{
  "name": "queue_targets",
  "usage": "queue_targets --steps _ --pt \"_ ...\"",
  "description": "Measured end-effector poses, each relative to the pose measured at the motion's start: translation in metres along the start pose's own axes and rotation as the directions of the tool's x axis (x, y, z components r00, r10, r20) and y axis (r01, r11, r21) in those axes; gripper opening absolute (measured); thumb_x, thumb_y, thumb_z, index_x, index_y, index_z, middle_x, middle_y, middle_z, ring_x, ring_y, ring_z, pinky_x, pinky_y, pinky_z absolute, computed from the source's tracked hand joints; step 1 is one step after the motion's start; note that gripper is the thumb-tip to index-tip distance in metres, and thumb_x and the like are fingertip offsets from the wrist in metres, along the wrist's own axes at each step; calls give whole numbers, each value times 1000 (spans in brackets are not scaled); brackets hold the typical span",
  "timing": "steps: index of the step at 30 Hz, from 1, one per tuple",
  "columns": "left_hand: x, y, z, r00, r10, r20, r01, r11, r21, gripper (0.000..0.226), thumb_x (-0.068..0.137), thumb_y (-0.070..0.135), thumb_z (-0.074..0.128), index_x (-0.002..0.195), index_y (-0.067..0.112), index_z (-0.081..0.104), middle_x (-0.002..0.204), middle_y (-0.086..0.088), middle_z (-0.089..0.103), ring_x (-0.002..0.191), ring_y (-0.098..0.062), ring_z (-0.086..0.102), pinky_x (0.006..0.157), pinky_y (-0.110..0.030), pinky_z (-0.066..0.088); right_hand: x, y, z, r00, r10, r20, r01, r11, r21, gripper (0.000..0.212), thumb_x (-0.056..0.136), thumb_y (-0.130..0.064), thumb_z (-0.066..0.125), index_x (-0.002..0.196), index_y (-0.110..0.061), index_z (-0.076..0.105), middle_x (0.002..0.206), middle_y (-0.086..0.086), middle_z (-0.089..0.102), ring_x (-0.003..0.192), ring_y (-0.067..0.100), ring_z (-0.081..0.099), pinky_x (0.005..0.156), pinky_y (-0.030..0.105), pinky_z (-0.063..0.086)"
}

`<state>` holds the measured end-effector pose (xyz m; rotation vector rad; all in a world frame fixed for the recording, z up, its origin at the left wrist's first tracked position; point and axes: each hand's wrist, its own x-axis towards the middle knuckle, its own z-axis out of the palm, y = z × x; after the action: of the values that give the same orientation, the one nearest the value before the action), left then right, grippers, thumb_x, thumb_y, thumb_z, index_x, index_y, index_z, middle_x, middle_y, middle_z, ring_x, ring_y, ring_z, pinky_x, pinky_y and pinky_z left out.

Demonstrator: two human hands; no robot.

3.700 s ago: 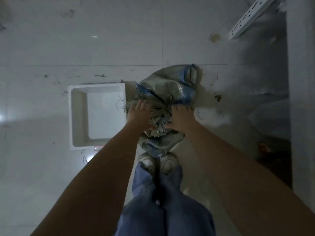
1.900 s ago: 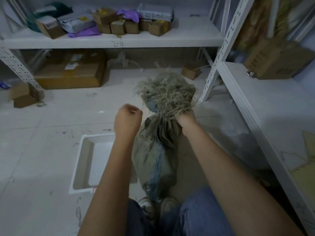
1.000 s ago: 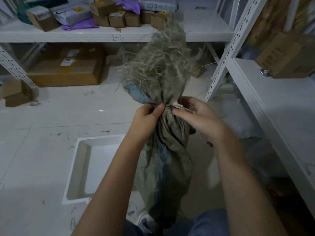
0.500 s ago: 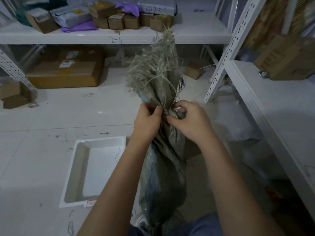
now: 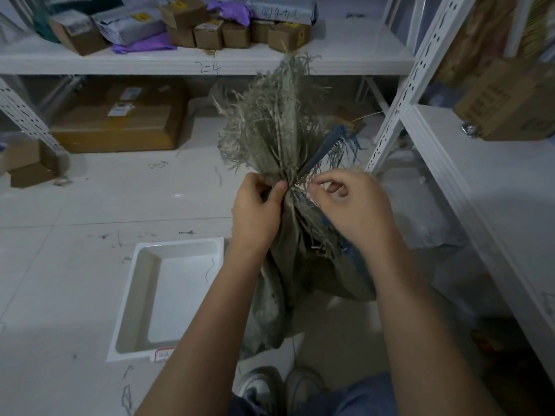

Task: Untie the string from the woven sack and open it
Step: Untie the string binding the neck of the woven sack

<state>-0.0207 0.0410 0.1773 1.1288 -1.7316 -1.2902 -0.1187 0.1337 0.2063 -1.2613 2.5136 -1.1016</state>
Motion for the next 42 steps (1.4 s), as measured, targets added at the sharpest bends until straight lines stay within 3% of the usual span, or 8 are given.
queue_targets --steps 5,13,17,20,27,33,40,42 --pt "-1 0 2 1000 14 -26 -16 996 -93 36 89 15 61 69 25 32 62 0 41 53 -13 38 53 -25 32 4 1 -1 995 -80 -56 86 990 110 10 82 -27 68 90 -25 74 88 -8 60 94 18 57 83 37 49" --pt "-5 6 1 988 158 0 -157 982 -102 42 91 4 53 63 21 27 56 3 31 51 -8 30 52 -22 30 2 -7 1 981 -191 -36 193 979 61 17 79 -28 72 95 -25 75 89 -7 70 92 15 60 81 38 51" --pt "-8 9 -1 975 223 24 -212 952 -222 35 92 -4 47 69 18 34 61 1 39 51 -1 39 51 -10 33 1 -9 4 977 -187 -101 193 980 53 15 78 -28 73 92 -24 75 87 -7 71 89 17 62 78 38 52" --pt "-11 14 -5 967 239 85 -201 925 -323 27 93 -4 47 78 19 43 64 -7 47 47 -7 41 48 -15 33 2 -11 6 968 -198 -154 207 977 49 14 77 -26 72 90 -22 76 86 -5 71 87 19 63 76 40 53" --pt "-13 15 -3 923 347 164 -307 924 -230 12 91 0 53 96 10 56 82 3 58 56 8 52 57 -5 36 2 -8 4 957 -200 -209 212 976 40 11 77 -23 72 86 -19 77 83 -4 72 80 16 65 69 35 54" --pt "-15 18 -1 943 312 115 -280 932 -229 22 90 -4 53 82 14 43 69 -5 48 47 1 43 48 -10 31 2 -7 2 951 -200 -235 228 969 99 7 75 -24 74 80 -19 77 76 -9 69 72 8 64 62 30 53" --pt "-15 22 -4 971 217 106 -172 929 -327 18 90 -4 52 85 8 40 56 -2 43 40 0 36 41 -12 28 3 -6 3 938 -251 -238 285 951 121 6 75 -23 72 78 -19 76 76 -7 69 74 12 65 62 36 54" --pt "-15 22 -5 976 188 108 -136 919 -370 17 90 -1 53 86 10 41 55 -11 45 43 -13 37 42 -20 29 2 -6 3 934 -270 -234 304 945 123 7 76 -22 72 79 -18 76 76 -5 70 74 14 65 63 37 54"
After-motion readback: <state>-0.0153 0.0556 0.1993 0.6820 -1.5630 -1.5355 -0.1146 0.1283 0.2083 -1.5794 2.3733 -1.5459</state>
